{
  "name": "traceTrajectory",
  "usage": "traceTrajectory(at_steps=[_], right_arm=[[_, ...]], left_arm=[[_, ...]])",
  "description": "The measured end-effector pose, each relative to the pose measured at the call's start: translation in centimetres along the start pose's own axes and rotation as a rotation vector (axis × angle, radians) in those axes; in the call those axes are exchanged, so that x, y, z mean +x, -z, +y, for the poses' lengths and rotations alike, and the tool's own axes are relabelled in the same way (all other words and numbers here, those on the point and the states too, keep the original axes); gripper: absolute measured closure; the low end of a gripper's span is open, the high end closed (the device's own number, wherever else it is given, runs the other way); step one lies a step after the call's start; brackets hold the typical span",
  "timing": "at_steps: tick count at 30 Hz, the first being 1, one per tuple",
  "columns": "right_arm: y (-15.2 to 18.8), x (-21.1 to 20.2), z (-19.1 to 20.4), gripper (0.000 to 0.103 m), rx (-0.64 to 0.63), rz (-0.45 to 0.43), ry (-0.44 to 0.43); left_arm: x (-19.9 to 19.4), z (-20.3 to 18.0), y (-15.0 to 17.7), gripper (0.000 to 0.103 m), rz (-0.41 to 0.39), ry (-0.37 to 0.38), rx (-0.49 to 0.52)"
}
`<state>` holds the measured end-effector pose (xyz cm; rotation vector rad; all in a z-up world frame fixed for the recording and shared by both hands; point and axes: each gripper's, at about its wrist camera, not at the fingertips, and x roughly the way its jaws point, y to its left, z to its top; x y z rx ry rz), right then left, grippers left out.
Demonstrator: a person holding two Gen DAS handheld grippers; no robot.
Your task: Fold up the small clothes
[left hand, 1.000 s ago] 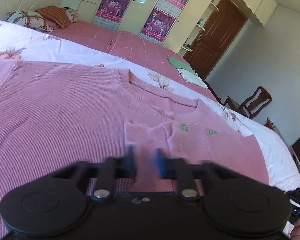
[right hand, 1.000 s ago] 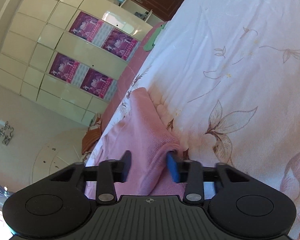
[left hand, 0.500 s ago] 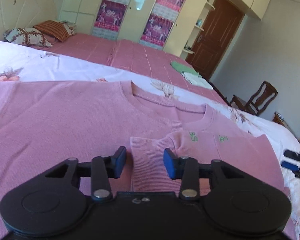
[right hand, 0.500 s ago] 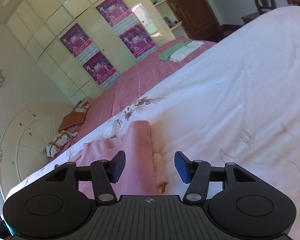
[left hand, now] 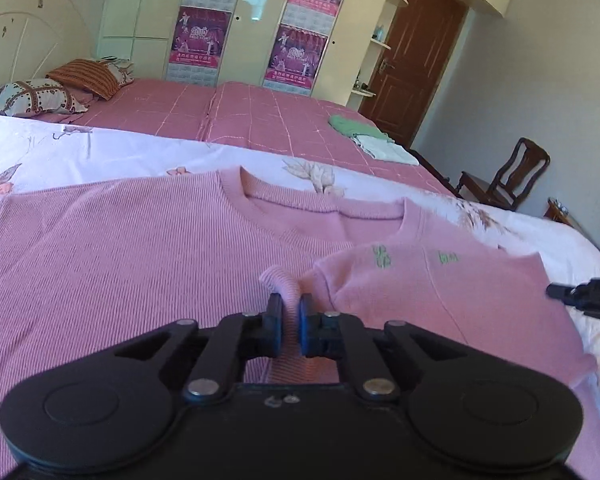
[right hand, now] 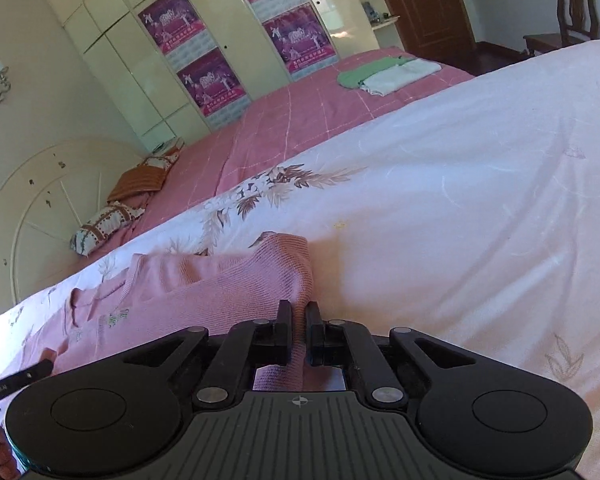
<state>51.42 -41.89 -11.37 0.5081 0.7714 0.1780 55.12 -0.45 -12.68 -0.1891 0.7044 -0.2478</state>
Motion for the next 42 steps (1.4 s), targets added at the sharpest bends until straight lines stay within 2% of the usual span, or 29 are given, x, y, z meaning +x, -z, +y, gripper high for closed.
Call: traceTrajectory(at_steps=[1,2,3,4,8,10,12,15,18,22,24,26,27,28,30,31,33,35,37,38,40,42], right_arm=[[0.2,-0.8,0.0,0.091,0.007,-0.015,-0.002],[0.2,-1.9,-0.1,0.091,0.002,-0.041,-0.015],[0.5,-3.0,-0.1,0.091,-0.012,-0.056,-0.015],[0.9,-4.0,0.1,0.091,-0.033,-0.063,-0.014],[3.2,-7.7,0.6,0.091,-0.063,-0.063,-0.064],[4.7,-8.1,0.7,0.091,-0.061,-0.028,-0.084],[5.9,-7.4,1.1,0.091,-0.082,0.012,-0.066],[6.4,-7.1,1.6,0.091,-0.077,-0.001,-0.037],[6.6,-7.0,1.5,0.091,-0.065,-0.014,-0.033],[7.2,-6.7,1.7,0.091,-0.134,-0.003,0.029],[7.3,-7.2,2.5,0.091,-0.199,-0.019,0.031],[7.6,-6.1,2.9,0.091,-0.260,0.027,0.077],[7.7,-5.8,2.9,0.091,-0.283,0.028,0.080],[7.3,-5.7,2.9,0.091,-0.286,0.039,0.079],[6.4,-6.5,2.9,0.091,-0.273,-0.009,0.071],[6.0,-7.0,3.1,0.091,-0.273,-0.045,0.053],[5.3,-6.7,3.3,0.091,-0.280,-0.090,0.027],[4.9,-4.5,4.0,0.091,-0.320,-0.052,0.021],[5.0,-1.5,4.4,0.091,-0.386,0.010,0.052],[4.9,-0.3,4.1,0.091,-0.403,0.027,0.068],[3.5,0.3,3.4,0.091,-0.344,0.013,0.058],[2.0,-0.2,3.7,0.091,-0.335,-0.052,0.041]], left_arm=[[-0.6,-0.1,0.1,0.078,-0.006,-0.014,-0.001],[-1.3,-0.1,0.2,0.071,-0.015,-0.018,-0.001],[-2.1,-0.2,0.4,0.058,-0.035,-0.020,-0.003],[-3.0,-0.4,0.8,0.054,-0.058,-0.019,-0.002],[-3.7,-1.6,2.2,0.055,-0.012,-0.021,0.013],[-3.2,-1.7,3.0,0.056,0.004,-0.058,0.020],[-3.4,-1.6,3.0,0.056,0.001,-0.054,-0.013],[-3.3,-1.2,2.9,0.066,0.014,-0.067,-0.049],[-3.1,-1.2,2.8,0.091,0.024,-0.035,-0.039],[-5.3,-2.3,2.6,0.092,-0.088,-0.059,0.022],[-5.1,-2.0,2.5,0.092,-0.072,-0.082,0.031],[-3.3,-1.4,2.8,0.089,0.036,-0.074,0.049],[-3.6,-1.1,2.9,0.079,0.015,-0.074,0.057],[-4.1,-1.2,2.6,0.063,-0.001,-0.105,0.068],[-5.6,-1.5,2.2,0.042,-0.097,-0.157,0.089],[-5.9,-1.8,2.0,0.043,-0.123,-0.131,0.096],[-4.8,-3.2,1.4,0.043,-0.108,-0.088,0.129],[-3.0,-4.6,1.2,0.042,-0.081,-0.051,0.167],[-0.2,-5.0,1.5,0.040,-0.003,-0.032,0.168],[0.4,-4.8,1.7,0.042,-0.004,-0.044,0.162],[0.0,-5.3,1.1,0.042,-0.019,-0.036,0.162],[-0.3,-6.1,0.7,0.041,-0.068,-0.039,0.209]])
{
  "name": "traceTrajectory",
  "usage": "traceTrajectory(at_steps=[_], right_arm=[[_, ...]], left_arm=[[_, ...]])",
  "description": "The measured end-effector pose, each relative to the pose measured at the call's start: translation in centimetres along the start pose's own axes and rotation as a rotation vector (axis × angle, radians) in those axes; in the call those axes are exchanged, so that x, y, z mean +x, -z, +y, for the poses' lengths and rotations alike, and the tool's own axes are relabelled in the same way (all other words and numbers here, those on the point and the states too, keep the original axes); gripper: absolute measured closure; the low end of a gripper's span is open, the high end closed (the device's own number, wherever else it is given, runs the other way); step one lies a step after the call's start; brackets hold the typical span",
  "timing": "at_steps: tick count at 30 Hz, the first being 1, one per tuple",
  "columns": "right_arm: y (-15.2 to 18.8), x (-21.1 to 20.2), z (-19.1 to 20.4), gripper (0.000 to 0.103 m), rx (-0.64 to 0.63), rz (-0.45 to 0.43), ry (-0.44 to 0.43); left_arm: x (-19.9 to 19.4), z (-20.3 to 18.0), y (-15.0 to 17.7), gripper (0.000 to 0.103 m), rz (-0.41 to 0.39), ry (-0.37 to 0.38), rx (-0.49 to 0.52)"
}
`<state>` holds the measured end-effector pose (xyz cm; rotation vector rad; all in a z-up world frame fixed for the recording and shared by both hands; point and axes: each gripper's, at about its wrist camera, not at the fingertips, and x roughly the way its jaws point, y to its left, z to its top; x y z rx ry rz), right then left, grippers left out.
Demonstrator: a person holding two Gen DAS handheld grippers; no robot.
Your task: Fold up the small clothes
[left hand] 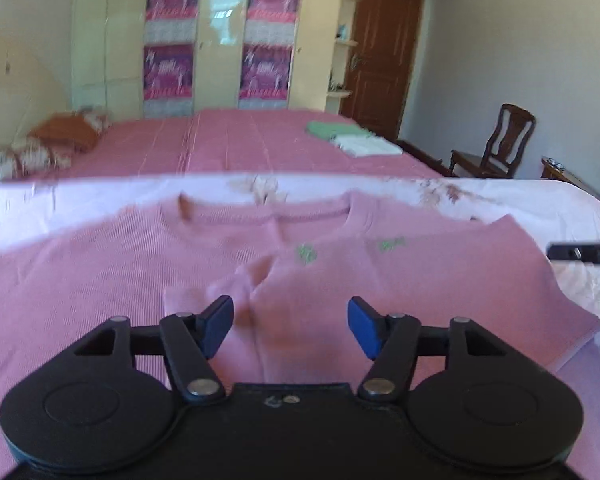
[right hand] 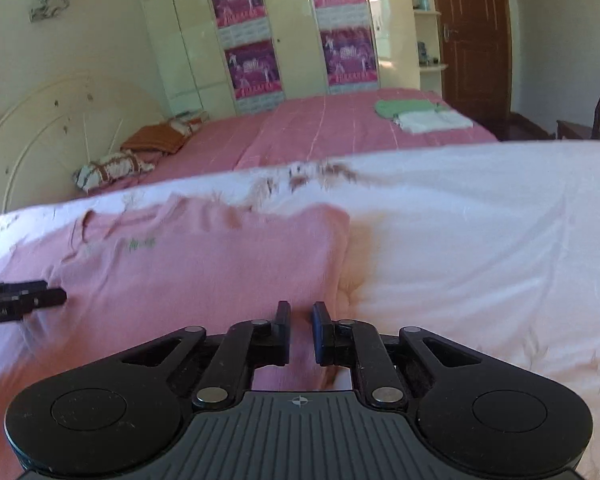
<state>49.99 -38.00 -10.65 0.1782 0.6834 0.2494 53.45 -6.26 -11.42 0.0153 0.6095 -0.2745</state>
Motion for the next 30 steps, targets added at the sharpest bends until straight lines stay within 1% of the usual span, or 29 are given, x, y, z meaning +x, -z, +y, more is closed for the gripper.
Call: traceTrajectory(at_steps=[1,3,4,5,6,7,9,10,11,12,13,15,16,17,18,19,20,21,22,23,24,25,26,27,28,29,30], right_arm=[[-0.8,0.2,0.1,0.091,-0.021,-0.029,0.001],[-2.5,2.0,0.0,0.091,-0.017,-0.031,0.000],[-3.1,3.2,-0.2,0.091,-0.012,-0.018,0.003],[-3.5,5.0,-0.6,0.091,-0.017,0.027,0.032],[-3.5,6.7,-1.0,0.094,-0.021,0.081,0.071],[-3.4,7.3,-1.8,0.096,-0.013,0.076,0.076],[-3.8,6.7,-2.5,0.098,0.031,0.081,0.071],[-3.8,5.4,-2.2,0.097,0.032,0.057,0.082],[-3.4,3.7,-1.8,0.097,0.016,0.015,0.062],[-2.8,2.4,-1.2,0.097,0.006,0.002,0.032],[-2.2,1.3,-0.6,0.097,-0.002,0.006,0.020],[-0.4,-0.1,0.8,0.097,-0.032,0.018,0.009],[0.6,-0.2,1.3,0.097,-0.035,0.049,0.016],[1.7,0.2,1.7,0.097,-0.039,0.093,0.024],[2.7,0.4,2.0,0.098,-0.059,0.093,0.039],[3.1,0.3,2.4,0.098,-0.082,0.066,0.052],[3.0,0.4,2.7,0.098,-0.080,0.070,0.067],[2.7,0.2,2.9,0.097,-0.063,0.072,0.082],[2.4,-0.4,3.1,0.097,-0.049,0.051,0.092],[2.5,-1.1,3.2,0.097,-0.037,0.023,0.092],[2.8,-1.6,3.4,0.097,-0.020,0.014,0.086],[3.3,-1.4,3.5,0.097,-0.010,0.044,0.089],[3.9,-0.7,3.6,0.097,-0.012,0.089,0.102],[4.5,-1.1,4.1,0.091,-0.038,0.063,0.113],[4.3,-1.3,4.6,0.082,-0.049,0.076,0.135],[3.9,-1.9,4.9,0.073,-0.033,0.081,0.153],[3.6,-2.6,5.1,0.051,-0.012,0.063,0.150]], left_arm=[[0.4,-0.1,-0.2,0.040,0.007,-0.002,-0.001],[2.1,-0.1,-0.3,0.039,0.064,-0.006,-0.032],[2.9,-0.1,-0.1,0.038,0.075,-0.020,-0.025],[3.1,-0.1,0.2,0.037,0.060,-0.032,0.000],[3.0,0.1,0.2,0.038,0.060,-0.031,-0.008],[2.5,0.2,0.0,0.039,0.056,-0.031,-0.029],[0.9,0.6,-0.1,0.040,0.028,-0.054,-0.054],[0.1,0.6,0.0,0.038,0.012,-0.049,-0.066],[-0.5,0.6,0.2,0.038,0.010,-0.039,-0.080],[-1.0,0.4,0.4,0.038,0.015,-0.040,-0.090],[-1.5,0.0,0.7,0.038,0.013,-0.045,-0.088],[-1.9,-0.8,1.8,0.038,0.037,-0.054,-0.086],[-1.7,-1.2,2.4,0.038,0.060,-0.061,-0.078],[-1.5,-1.6,2.9,0.038,0.067,-0.078,-0.057],[-1.5,-2.2,3.0,0.037,0.059,-0.100,-0.019],[-1.7,-2.6,2.7,0.038,0.064,-0.115,-0.005],[-2.1,-2.8,2.3,0.038,0.052,-0.115,-0.003],[-2.9,-2.8,2.2,0.036,0.023,-0.101,-0.006],[-3.4,-2.9,2.3,0.028,0.007,-0.088,-0.004],[-3.2,-2.9,2.5,0.025,0.026,-0.078,0.005],[-2.4,-2.8,2.9,0.024,0.086,-0.070,0.016],[-2.0,-2.8,3.2,0.024,0.094,-0.072,0.028],[-2.5,-2.7,3.3,0.025,0.071,-0.069,0.023],[-3.3,-2.3,3.1,0.027,0.064,-0.062,0.003],[-4.2,-1.7,3.1,0.027,0.040,-0.050,-0.016],[-5.3,-1.0,3.2,0.027,0.014,-0.055,-0.036],[-6.4,0.1,3.6,0.027,0.003,-0.070,-0.061]])
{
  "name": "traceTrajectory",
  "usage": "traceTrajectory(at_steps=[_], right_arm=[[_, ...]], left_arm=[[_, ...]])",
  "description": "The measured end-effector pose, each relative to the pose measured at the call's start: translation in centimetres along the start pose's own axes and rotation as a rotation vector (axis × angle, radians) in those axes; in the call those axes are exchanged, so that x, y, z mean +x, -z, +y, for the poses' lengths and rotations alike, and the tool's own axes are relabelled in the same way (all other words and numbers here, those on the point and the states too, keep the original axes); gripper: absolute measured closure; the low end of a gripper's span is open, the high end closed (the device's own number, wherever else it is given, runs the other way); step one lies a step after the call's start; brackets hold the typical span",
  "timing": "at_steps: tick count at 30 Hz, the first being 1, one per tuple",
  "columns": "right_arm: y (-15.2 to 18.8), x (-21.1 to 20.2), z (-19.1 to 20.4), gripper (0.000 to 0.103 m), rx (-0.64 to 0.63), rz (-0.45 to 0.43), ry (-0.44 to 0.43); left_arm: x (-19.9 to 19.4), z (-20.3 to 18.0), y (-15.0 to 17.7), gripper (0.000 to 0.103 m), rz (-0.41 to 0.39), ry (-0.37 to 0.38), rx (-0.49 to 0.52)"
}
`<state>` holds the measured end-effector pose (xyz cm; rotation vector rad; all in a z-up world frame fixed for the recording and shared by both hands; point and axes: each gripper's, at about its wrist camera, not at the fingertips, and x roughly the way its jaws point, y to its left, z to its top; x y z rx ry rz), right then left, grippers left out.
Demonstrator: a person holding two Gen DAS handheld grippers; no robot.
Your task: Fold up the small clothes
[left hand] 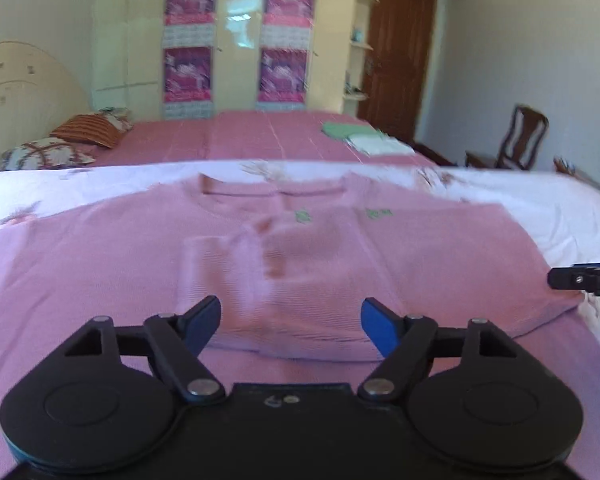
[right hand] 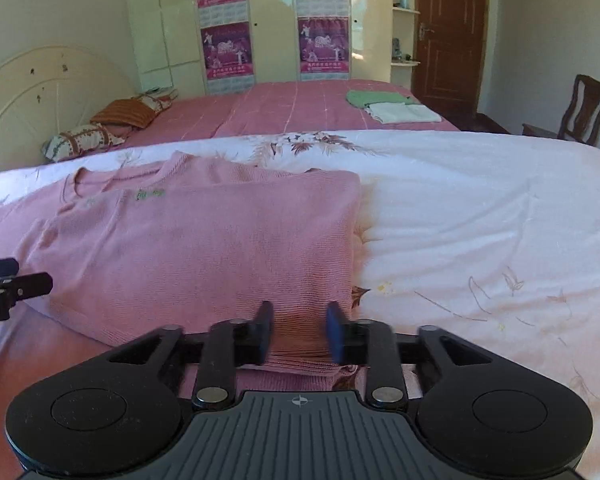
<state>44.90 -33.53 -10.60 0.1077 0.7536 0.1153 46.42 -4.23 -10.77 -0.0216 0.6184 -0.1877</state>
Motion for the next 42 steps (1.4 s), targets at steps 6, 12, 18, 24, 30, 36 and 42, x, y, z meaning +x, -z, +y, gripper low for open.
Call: traceTrajectory(at_steps=[6,12,18,24,30,36,42], right_arm=[[1.0,-2.6,0.7,0.046,0.063,-0.045,-0.004],[2.5,-4.2,3.6,0.046,0.104,-0.030,-0.011],[2.1,-3.8,7.9,0.046,0.166,-0.013,-0.034],[0.7,-3.6,12.2,0.046,0.184,-0.028,-0.063],[0.0,-3.8,14.5,0.046,0.178,-0.038,-0.058],[-0.2,-2.8,13.8,0.046,0.240,-0.017,-0.035],[0.0,-3.4,13.0,0.046,0.261,-0.017,-0.034]], left_arm=[[-7.1,11.8,3.4,0.029,-0.013,-0.172,-0.204],[-13.5,27.6,6.4,0.028,-0.023,-0.323,-0.571],[-17.6,38.5,8.9,0.033,-0.130,-0.352,-0.903],[-18.3,45.7,10.6,0.038,-0.222,-0.325,-1.089],[-17.1,49.0,10.8,0.039,-0.306,-0.291,-1.103],[-16.4,48.6,8.7,0.099,-0.264,-0.324,-1.021],[-15.3,45.9,6.4,0.098,-0.189,-0.418,-0.803]])
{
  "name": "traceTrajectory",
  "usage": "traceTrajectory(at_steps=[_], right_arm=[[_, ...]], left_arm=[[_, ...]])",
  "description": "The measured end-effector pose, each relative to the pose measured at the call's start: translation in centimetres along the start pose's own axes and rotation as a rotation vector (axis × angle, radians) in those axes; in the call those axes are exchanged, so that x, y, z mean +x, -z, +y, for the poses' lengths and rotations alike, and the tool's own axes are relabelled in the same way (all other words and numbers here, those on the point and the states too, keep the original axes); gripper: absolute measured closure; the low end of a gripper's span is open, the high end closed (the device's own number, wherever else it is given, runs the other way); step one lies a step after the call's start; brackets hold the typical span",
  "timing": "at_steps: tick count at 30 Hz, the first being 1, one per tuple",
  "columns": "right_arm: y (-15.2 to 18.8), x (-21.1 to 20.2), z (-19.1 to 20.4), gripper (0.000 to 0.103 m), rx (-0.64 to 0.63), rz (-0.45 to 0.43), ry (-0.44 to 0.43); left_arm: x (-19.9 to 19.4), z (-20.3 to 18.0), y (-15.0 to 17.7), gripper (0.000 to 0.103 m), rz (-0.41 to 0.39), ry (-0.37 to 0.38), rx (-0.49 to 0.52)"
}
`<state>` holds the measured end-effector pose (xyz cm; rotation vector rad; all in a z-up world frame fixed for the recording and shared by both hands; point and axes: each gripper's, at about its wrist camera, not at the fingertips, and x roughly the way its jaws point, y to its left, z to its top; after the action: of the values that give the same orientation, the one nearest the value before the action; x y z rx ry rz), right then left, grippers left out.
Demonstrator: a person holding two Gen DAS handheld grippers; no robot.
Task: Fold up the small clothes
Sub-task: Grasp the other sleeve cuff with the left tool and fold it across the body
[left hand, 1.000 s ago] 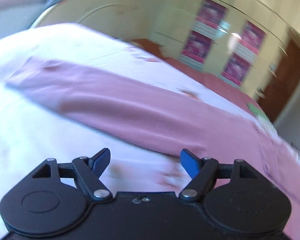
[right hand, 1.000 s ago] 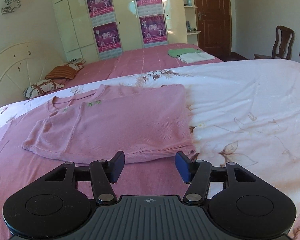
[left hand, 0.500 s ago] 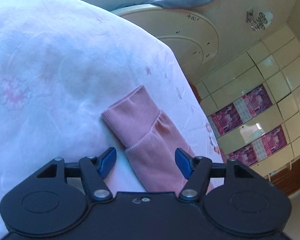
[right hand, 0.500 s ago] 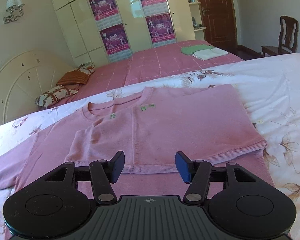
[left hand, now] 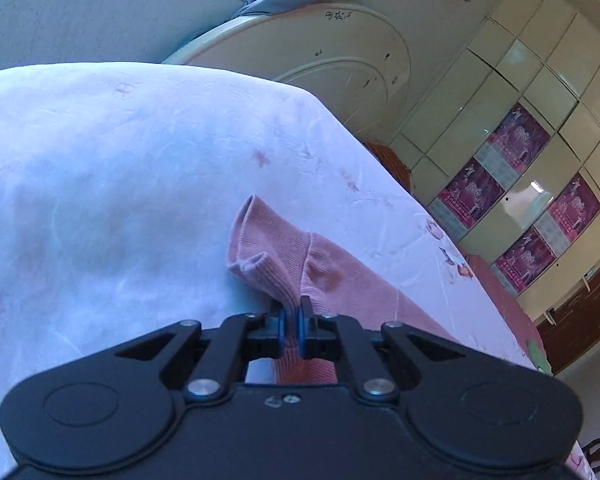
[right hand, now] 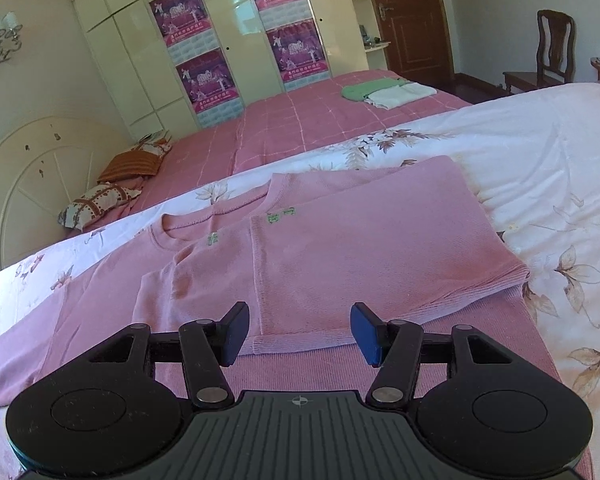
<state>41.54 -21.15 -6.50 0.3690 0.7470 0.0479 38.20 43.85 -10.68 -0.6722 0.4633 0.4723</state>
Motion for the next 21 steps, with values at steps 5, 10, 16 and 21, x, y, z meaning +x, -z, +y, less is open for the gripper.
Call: traceTrajectory(at_steps=[5,10,16,21], right_arm=[[0.1,-0.5,-1.1,0.046,0.002,-0.003,0.004],[0.0,-0.2,-2.7,0.046,0.027,-0.008,0.001],[-0.2,-0.8,-4.0,0.046,0.054,-0.025,-0.020],[-0.6,-2.0,-5.4,0.046,0.066,-0.037,-0.032]], left_arm=[[-2.7,-7.8,2.5,0.098,-0.023,0.135,0.207],[-3.0,-18.9,9.2,0.098,0.062,0.325,0.423],[-3.7,-29.3,17.3,0.098,0.129,0.456,0.523],[-3.9,-35.6,22.8,0.098,0.172,0.551,0.654]])
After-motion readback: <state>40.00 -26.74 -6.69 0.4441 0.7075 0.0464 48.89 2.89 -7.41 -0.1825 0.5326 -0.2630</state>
